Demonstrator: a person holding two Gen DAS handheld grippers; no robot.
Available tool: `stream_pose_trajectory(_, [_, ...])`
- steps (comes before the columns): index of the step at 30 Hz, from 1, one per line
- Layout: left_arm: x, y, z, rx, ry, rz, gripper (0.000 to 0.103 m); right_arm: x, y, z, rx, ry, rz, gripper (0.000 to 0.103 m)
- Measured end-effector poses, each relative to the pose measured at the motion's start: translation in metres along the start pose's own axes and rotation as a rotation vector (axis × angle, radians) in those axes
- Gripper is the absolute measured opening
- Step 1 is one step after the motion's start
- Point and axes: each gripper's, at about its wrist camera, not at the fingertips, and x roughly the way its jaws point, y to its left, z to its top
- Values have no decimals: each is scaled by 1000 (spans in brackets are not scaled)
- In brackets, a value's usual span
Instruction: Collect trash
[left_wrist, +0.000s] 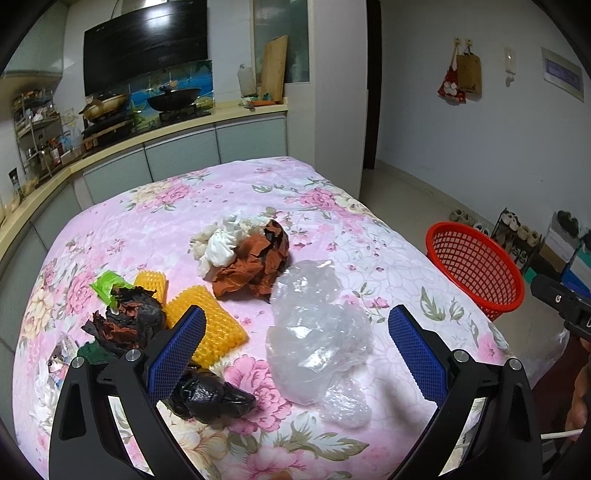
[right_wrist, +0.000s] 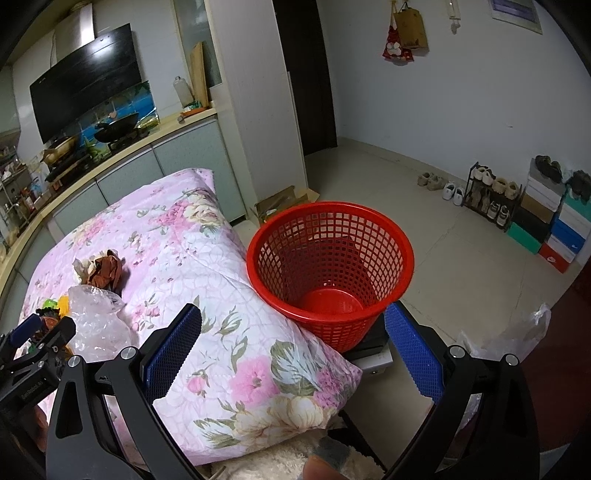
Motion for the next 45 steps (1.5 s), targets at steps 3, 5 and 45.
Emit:
stream_pose_trajectory(3, [-2,9,3,-33,3,-8,96,2,4,5,-22,-9,-12,96])
stream_pose_trajectory(5, [-5,18,6,-58,3,-10,96,1,9,6,-49,-20,-10,96])
stream_pose_trajectory(45, [-37,267,-87,-540,199,283,95,31,90,9,-229,139,299,96])
